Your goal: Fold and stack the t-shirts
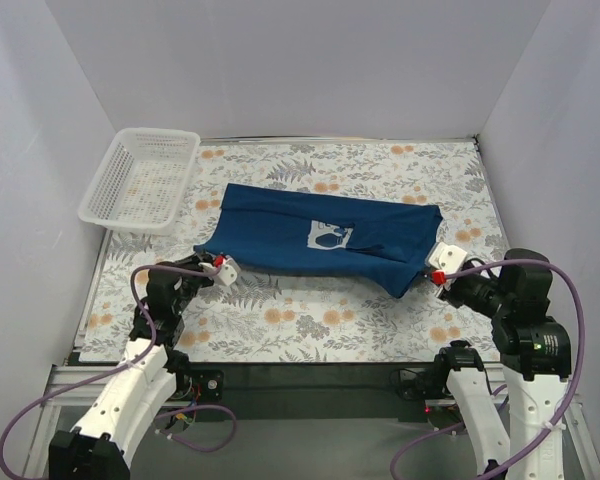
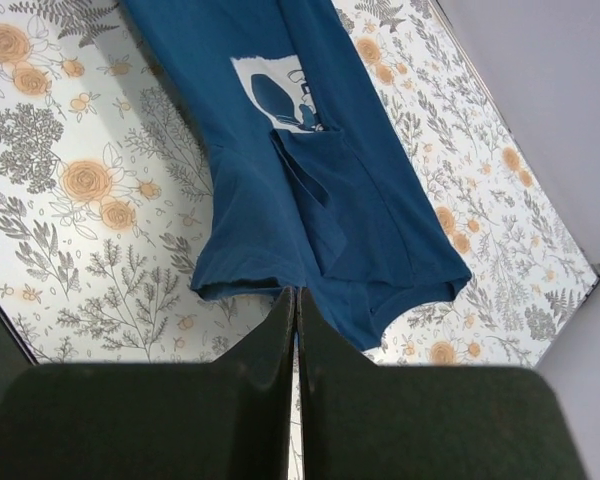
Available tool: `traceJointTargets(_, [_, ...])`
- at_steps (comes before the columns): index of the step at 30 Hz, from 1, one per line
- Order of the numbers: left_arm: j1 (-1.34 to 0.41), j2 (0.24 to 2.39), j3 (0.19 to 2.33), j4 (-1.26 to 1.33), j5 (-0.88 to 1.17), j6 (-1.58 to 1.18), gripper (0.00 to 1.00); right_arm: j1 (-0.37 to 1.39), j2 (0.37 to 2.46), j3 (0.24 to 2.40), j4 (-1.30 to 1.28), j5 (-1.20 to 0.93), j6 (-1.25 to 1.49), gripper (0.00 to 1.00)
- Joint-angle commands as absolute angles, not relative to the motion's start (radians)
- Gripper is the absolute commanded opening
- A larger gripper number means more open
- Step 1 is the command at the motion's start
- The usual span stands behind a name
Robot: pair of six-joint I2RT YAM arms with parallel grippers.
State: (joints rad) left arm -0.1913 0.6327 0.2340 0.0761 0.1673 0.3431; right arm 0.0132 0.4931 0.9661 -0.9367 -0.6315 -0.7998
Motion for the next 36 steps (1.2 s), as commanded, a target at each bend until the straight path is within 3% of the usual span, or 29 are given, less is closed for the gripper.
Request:
traceJointTargets(1, [-0.195,0.577,0.218,-0.024,0.184,0.370,0.00,0.011,0.486,0.965,-0.962,-0.635,-0.857,0.01])
traceJointTargets(9, [-0.196,0.732,0.270,0.026,0.230,0.362,0.00,0.011,0.656,0.838,-0.801,-0.702,-0.871,0.01])
traceJointTargets(21, [-0.195,1.055,0.345,0.189,0.183,0.342,0.00,-0.017,1.034,0.971,-0.658,-0.730,-0.877,0.01])
traceJointTargets(36, [-0.166,1.284,0.501,0.307,0.169,0.337,0.00,-0.031,1.282,1.134,-0.546,-0.773,-0.804,0.01])
